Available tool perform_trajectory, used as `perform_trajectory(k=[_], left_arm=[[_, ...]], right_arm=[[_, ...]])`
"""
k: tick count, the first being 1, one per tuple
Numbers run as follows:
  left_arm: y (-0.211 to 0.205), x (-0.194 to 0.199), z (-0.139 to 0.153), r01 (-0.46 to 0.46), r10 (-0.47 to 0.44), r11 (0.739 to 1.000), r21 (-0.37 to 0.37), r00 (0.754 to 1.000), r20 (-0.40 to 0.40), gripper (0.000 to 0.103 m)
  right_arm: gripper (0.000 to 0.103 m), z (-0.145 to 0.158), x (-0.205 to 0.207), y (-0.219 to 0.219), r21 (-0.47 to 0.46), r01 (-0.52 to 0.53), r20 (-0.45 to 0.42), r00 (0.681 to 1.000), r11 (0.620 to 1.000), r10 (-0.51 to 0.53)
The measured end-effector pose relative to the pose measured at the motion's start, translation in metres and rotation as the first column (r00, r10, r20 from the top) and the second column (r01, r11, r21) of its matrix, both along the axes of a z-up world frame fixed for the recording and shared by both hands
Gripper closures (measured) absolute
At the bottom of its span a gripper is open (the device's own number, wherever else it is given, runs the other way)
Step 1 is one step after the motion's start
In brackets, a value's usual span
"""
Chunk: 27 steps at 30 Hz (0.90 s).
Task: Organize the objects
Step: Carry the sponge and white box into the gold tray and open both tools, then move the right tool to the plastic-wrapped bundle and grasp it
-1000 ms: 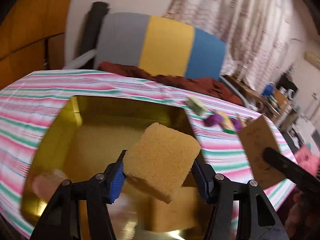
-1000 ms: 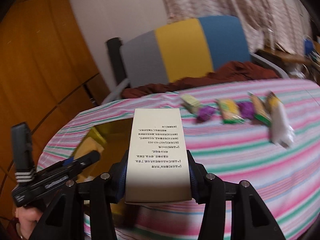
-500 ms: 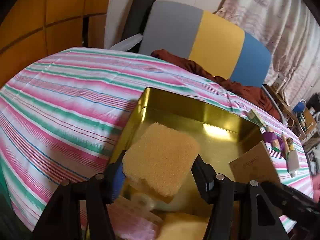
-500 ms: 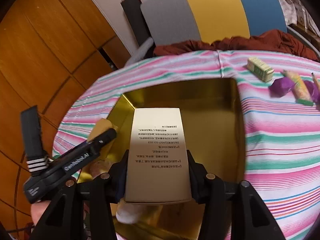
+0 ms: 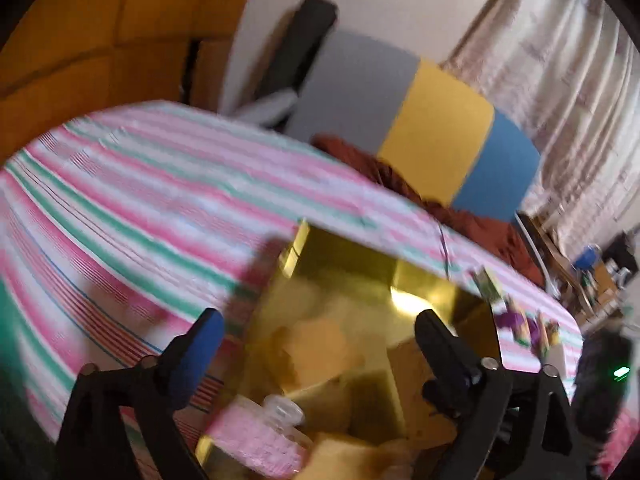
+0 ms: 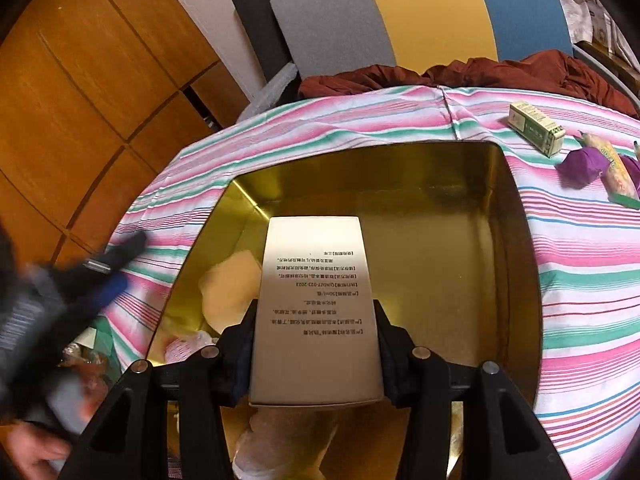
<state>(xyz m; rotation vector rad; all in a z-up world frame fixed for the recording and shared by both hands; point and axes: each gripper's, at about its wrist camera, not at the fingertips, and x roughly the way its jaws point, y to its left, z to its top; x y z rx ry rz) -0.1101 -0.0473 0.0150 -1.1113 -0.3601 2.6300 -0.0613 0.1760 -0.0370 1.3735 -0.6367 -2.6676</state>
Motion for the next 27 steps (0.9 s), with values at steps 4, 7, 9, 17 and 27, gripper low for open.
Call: perform_trajectory(k=[4,7,9,17,27], left_arm=[[-0.018,0.01,0.031,-0.082,0.082,0.997,0.013,0.993,-0.09,0.0],[-0.03,0.011,0.04,-0.109,0.113,0.993,0.045,0.989,-0.1,0.0],[-0.034,0.012,0.042,-0.126,0.131,0.99,0.056,0.987,-0.096,0.0],[-0.036,0.011,0.038,-0.137,0.142,0.988,0.065,0.987,-0.076,0.0],[-0.003,0.022,0.029,-0.075,0.077,0.996,0.041,0.995,-0.061,0.0]], right_arm=[[0.053,-0.008,-0.011,-0.005,0.006,0.019,0.027,0.999,1.0,-0.019],[0.051,-0.011,-0.021,-0.016,0.013,0.015,0.038,0.999,1.0,-0.016],[0.051,-0.016,-0.031,-0.025,-0.009,-0.009,0.053,0.999,1.0,0.009],[0.038,0.007,-0.018,-0.022,-0.054,-0.036,-0.045,0.998,0.998,0.034],[0.038,0.036,0.023,0.018,-0.037,0.039,-0.135,0.99,0.999,-0.044]])
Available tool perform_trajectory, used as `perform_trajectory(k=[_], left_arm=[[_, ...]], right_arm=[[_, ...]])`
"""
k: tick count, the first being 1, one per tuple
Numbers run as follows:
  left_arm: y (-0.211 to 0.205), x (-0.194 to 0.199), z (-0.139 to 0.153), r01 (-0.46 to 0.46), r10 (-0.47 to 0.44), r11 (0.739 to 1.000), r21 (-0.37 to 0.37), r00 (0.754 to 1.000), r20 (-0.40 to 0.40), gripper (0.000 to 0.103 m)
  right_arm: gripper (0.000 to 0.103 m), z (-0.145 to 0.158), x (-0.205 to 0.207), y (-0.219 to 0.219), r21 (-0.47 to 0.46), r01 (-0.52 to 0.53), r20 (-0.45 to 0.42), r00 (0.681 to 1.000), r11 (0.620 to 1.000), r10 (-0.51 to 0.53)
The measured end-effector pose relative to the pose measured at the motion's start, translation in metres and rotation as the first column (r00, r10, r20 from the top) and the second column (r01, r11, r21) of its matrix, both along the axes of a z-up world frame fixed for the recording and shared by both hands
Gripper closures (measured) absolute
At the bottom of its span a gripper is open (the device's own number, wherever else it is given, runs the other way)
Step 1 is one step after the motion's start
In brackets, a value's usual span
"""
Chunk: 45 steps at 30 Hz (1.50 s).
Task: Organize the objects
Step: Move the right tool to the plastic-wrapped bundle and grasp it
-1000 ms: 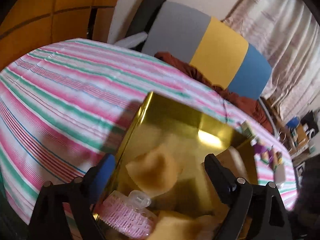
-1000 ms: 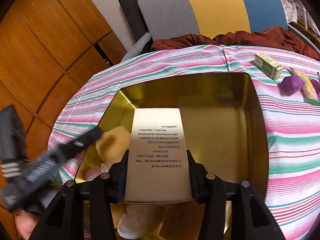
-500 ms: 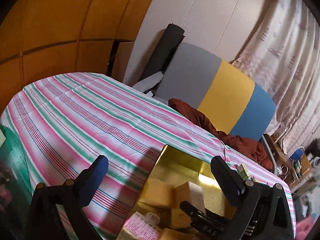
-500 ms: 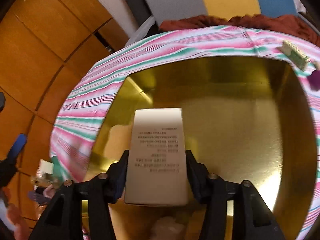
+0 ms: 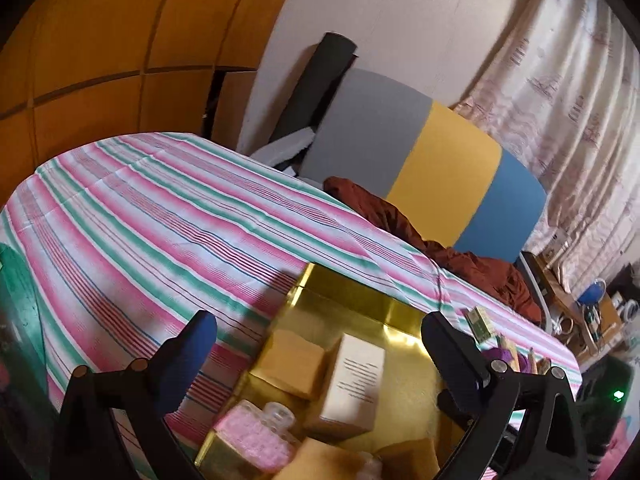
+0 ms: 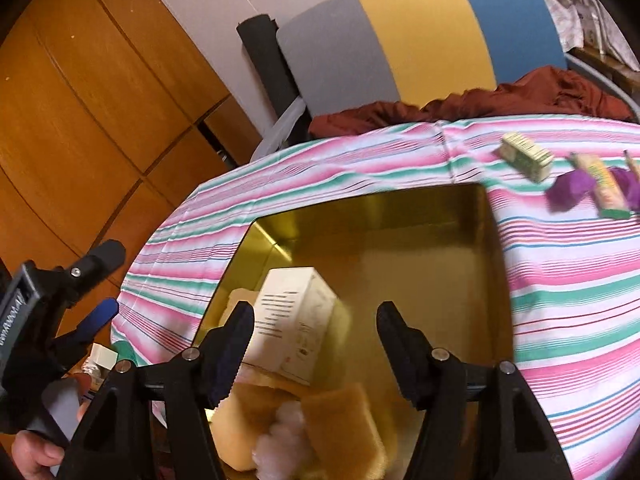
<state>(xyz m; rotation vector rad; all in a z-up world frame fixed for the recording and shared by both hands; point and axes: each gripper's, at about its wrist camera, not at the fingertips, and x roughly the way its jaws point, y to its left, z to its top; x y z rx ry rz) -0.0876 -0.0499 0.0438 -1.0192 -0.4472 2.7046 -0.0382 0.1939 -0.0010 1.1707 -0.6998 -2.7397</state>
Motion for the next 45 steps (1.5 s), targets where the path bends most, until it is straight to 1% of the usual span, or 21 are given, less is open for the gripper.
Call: perform_trajectory(k=[4,6,10,13,14,17,20,22,25,27,30,34,37,39,40,41,42,43,44,45], left_arm=[[0.022,0.009,-0.005,0.057,-0.056,0.998,-0.027,0.998,0.004,0.0],[0.034,0.014,-0.008,0.1,-0.099,0.995,-0.03,0.995,0.011,0.0],[0.063,0.027,-0.012,0.186,-0.185,0.981,-0.051,0.983,0.006,0.0],[0.085,0.039,-0.016,0.257,-0.258,0.964,-0.066,0.966,0.0,0.0],[0.094,0.045,-0.018,0.292,-0.292,0.954,-0.072,0.956,0.0,0.0],[0.119,0.06,-0.023,0.366,-0.367,0.925,-0.106,0.93,0.003,0.0],[0.141,0.075,-0.027,0.415,-0.417,0.904,-0.101,0.909,0.005,0.0],[0.154,0.082,-0.029,0.444,-0.444,0.892,-0.079,0.896,0.017,0.0],[0.181,0.095,-0.033,0.487,-0.485,0.872,-0.056,0.873,0.042,0.0],[0.193,0.102,-0.035,0.507,-0.505,0.86,-0.054,0.862,0.052,0.0],[0.215,0.114,-0.038,0.544,-0.541,0.837,-0.057,0.839,0.06,0.0],[0.233,0.124,-0.044,0.574,-0.569,0.815,-0.075,0.819,0.081,0.0],[0.242,0.129,-0.05,0.588,-0.58,0.804,-0.088,0.808,0.105,0.0],[0.248,0.132,-0.053,0.591,-0.58,0.8,-0.103,0.806,0.117,0.0],[0.25,0.133,-0.054,0.593,-0.581,0.798,-0.106,0.804,0.123,0.0],[0.252,0.133,-0.056,0.596,-0.584,0.796,-0.105,0.802,0.128,0.0],[0.253,0.133,-0.057,0.6,-0.587,0.793,-0.105,0.799,0.133,0.0],[0.255,0.134,-0.058,0.6,-0.586,0.793,-0.106,0.798,0.137,0.0],[0.257,0.134,-0.059,0.601,-0.587,0.791,-0.109,0.798,0.141,0.0],[0.259,0.134,-0.06,0.604,-0.588,0.789,-0.111,0.796,0.146,0.0]], right_arm=[[0.038,0.003,0.014,0.017,0.063,0.044,-0.019,0.999,0.997,-0.043],[0.038,0.003,0.021,0.026,0.091,0.063,-0.024,0.998,0.994,-0.061],[0.038,-0.001,0.04,0.057,0.12,0.12,-0.02,0.993,0.985,-0.119],[0.038,-0.011,0.054,0.087,0.127,0.18,-0.002,0.983,0.975,-0.181],[0.038,-0.017,0.061,0.1,0.127,0.208,0.012,0.977,0.97,-0.211],[0.038,-0.03,0.079,0.126,0.129,0.254,0.038,0.965,0.959,-0.261],[0.038,-0.046,0.101,0.153,0.161,0.301,0.066,0.947,0.94,-0.315],[0.038,-0.056,0.116,0.176,0.191,0.343,0.084,0.928,0.92,-0.363],[0.038,-0.06,0.133,0.206,0.197,0.413,0.08,0.897,0.889,-0.434],[0.038,-0.06,0.145,0.232,0.21,0.478,0.064,0.864,0.853,-0.5],[0.038,-0.061,0.157,0.268,0.21,0.551,0.046,0.819,0.807,-0.572],[0.038,-0.056,0.162,0.308,0.196,0.615,0.027,0.775,0.764,-0.631],[0.038,-0.048,0.157,0.34,0.19,0.672,0.013,0.727,0.716,-0.686],[0.038,-0.048,0.151,0.354,0.2,0.695,0.025,0.701,0.69,-0.713],[0.038,-0.05,0.145,0.359,0.212,0.694,0.043,0.697,0.689,-0.716],[0.038,-0.053,0.138,0.361,0.219,0.684,0.063,0.702,0.696,-0.71],[0.038,-0.057,0.131,0.362,0.215,0.662,0.08,0.721,0.718,-0.689],[0.038,-0.059,0.125,0.358,0.194,0.629,0.07,0.756,0.753,-0.65],[0.038,-0.058,0.121,0.354,0.192,0.604,0.063,0.779,0.773,-0.624],[0.038,-0.057,0.117,0.345,0.211,0.557,0.043,0.815,0.803,-0.577]])
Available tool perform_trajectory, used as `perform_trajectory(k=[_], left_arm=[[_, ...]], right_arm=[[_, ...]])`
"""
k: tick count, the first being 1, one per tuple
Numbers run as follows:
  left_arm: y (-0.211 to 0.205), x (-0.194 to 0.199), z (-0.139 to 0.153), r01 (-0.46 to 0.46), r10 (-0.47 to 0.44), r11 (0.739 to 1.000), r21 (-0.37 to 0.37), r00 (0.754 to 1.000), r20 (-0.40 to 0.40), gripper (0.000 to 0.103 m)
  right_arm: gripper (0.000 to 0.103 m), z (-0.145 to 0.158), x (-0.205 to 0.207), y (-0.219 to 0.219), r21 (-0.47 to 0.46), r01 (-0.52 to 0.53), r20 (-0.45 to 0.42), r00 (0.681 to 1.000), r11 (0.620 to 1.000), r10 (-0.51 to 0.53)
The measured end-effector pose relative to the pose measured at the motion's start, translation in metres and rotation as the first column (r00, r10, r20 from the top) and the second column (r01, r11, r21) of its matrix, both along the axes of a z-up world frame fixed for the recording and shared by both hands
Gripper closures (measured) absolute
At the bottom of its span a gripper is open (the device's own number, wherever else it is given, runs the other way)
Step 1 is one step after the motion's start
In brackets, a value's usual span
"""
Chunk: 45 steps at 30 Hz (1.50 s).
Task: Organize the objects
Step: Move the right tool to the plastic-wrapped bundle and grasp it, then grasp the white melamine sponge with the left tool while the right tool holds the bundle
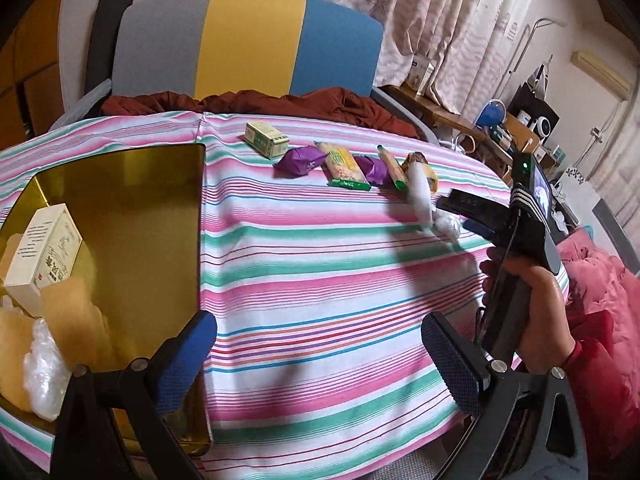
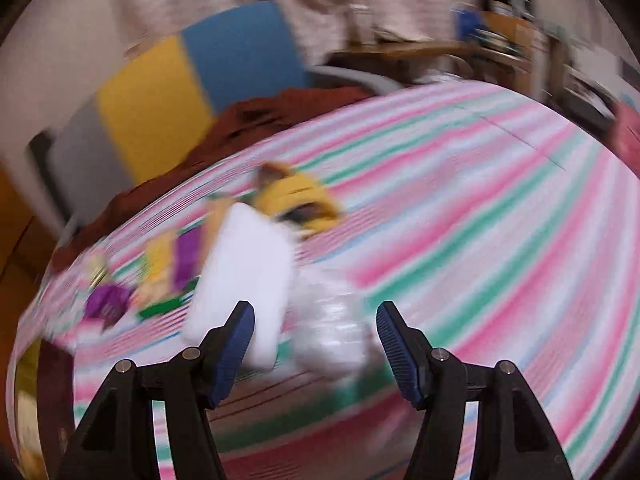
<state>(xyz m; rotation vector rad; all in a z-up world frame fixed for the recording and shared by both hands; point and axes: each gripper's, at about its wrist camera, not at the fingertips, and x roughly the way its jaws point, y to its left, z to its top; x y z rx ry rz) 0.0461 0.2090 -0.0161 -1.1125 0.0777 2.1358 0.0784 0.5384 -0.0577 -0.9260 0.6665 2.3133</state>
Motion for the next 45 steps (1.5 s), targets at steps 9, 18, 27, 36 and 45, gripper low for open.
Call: perform_trajectory(k=[9,18,27,36,45], left_arm=[[0.011,0.001,-0.009,0.005,-0.004,1.0,-0.026,1.0,0.023,0.0],[0.041,0.005,-0.011,0.048,-0.048,0.997,-0.065,0.999,-0.003,0.0],[0.11,-0.002,-0.006,0.113,-0.126,0.987,-0.118,0.986,-0.112,0.0],[0.229,-0.019,-0.026,0.225,-0.292,0.942,-0.248,0.914,-0.283,0.0],[0.288,-0.033,-0.055,0.283,-0.4,0.899,-0.333,0.841,-0.364,0.002]], right_arm=[[0.047,-0.017,0.011,0.023,-0.012,0.049,0.007,0.999,0.999,-0.049],[0.067,-0.02,0.015,0.018,0.014,-0.021,-0.014,1.0,1.0,0.021],[0.067,-0.016,0.055,0.03,0.162,0.138,0.087,0.984,0.977,-0.153],[0.066,-0.026,0.078,0.048,0.057,0.23,-0.03,0.973,0.972,-0.228],[0.066,-0.029,0.077,0.05,0.071,0.241,-0.043,0.97,0.968,-0.239]])
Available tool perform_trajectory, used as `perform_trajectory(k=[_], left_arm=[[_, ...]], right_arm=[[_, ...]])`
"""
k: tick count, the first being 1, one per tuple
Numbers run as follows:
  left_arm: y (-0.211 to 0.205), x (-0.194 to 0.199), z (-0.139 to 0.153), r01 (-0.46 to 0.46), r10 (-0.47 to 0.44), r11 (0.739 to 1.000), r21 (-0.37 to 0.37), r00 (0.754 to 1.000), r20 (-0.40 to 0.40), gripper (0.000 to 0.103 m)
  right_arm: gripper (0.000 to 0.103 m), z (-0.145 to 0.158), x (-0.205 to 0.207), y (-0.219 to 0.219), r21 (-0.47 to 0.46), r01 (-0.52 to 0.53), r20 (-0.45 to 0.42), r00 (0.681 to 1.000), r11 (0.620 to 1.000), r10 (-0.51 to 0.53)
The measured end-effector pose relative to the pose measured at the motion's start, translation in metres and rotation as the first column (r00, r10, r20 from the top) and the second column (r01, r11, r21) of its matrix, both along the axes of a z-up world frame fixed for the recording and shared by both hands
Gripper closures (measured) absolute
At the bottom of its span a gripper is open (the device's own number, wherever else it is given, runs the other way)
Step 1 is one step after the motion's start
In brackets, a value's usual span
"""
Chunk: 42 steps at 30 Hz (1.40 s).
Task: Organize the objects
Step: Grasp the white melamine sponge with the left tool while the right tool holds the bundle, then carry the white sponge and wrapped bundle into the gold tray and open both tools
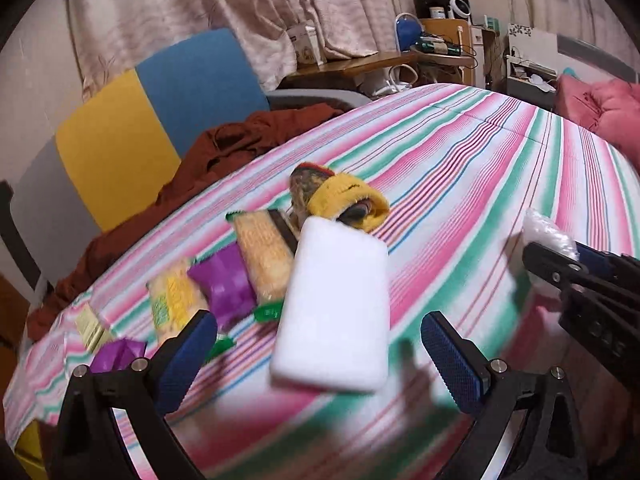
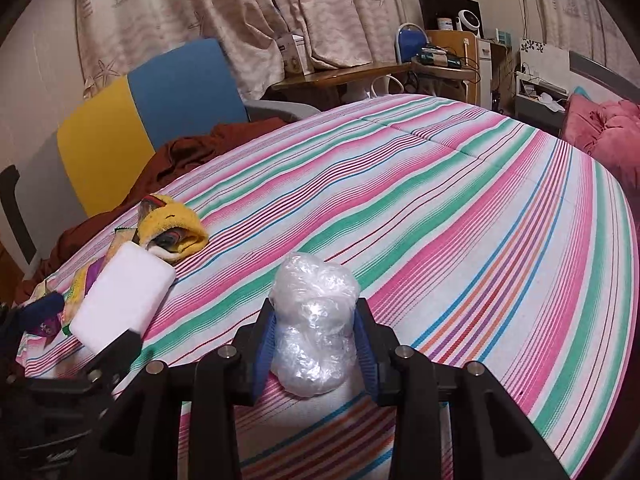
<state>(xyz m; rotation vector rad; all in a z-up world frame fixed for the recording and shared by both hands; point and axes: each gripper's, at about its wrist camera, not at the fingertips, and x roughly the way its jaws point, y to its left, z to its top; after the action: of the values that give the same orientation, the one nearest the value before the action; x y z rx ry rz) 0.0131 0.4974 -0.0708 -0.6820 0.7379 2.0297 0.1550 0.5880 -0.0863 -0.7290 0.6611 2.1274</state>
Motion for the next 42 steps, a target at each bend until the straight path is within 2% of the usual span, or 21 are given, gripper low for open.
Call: perform_trajectory(k=[1,2,4,5,7,12,17,23,27,32,36,42], left_arm=[[0.003,-0.001,-0.002,0.009,-0.009,1.0,-0.004,1.0,0.005,0.008],[0.006,-0.002,-0.004,0.02,-0.02,1.0,-0.013,1.0,0.018,0.02],[0.01,-0.004,-0.009,0.034,-0.033,0.999,-0.034,0.999,0.036,0.033],[0.012,-0.005,-0.012,0.044,-0.041,0.998,-0.045,0.998,0.048,0.038],[0.012,-0.006,-0.013,0.047,-0.045,0.998,-0.039,0.998,0.052,0.042],[0.003,-0.001,-0.012,0.041,-0.04,0.999,-0.031,0.998,0.038,0.044],[-0.026,0.013,-0.01,0.039,-0.039,0.999,-0.004,0.999,0.032,0.044],[-0.059,0.023,-0.007,-0.014,0.012,0.999,0.039,0.998,0.067,0.044],[-0.08,0.026,-0.003,-0.053,0.046,0.995,0.089,0.996,0.082,0.044],[-0.106,0.031,0.005,-0.104,0.094,0.98,0.172,0.993,0.066,0.044],[-0.127,0.032,0.009,-0.141,0.128,0.965,0.22,0.989,0.072,0.044],[-0.158,0.038,0.012,-0.176,0.158,0.948,0.264,0.983,0.089,0.044]], right_arm=[[0.066,0.0,0.0,0.0,0.002,0.001,0.001,1.0,1.0,-0.001],[0.066,0.0,0.0,-0.001,0.003,0.001,0.001,1.0,1.0,-0.001],[0.066,-0.001,0.0,0.0,0.003,0.001,-0.001,1.0,1.0,-0.001],[0.066,-0.001,0.0,0.001,0.002,0.001,-0.002,1.0,1.0,-0.001],[0.066,-0.001,0.0,0.001,0.0,0.0,-0.006,1.0,1.0,0.0],[0.066,-0.001,0.001,0.001,0.0,0.001,-0.01,1.0,1.0,-0.001],[0.066,-0.001,0.001,0.0,0.005,0.001,-0.006,1.0,1.0,-0.001],[0.066,0.002,-0.001,-0.003,0.031,-0.003,0.008,1.0,1.0,0.003],[0.066,0.009,-0.009,-0.018,0.093,-0.079,0.017,0.997,0.993,0.078],[0.066,0.015,-0.024,-0.05,0.166,-0.165,0.077,0.985,0.972,0.154],[0.066,0.015,-0.033,-0.073,0.188,-0.212,0.104,0.975,0.959,0.195],[0.066,0.012,-0.039,-0.103,0.156,-0.26,0.094,0.964,0.953,0.248]])
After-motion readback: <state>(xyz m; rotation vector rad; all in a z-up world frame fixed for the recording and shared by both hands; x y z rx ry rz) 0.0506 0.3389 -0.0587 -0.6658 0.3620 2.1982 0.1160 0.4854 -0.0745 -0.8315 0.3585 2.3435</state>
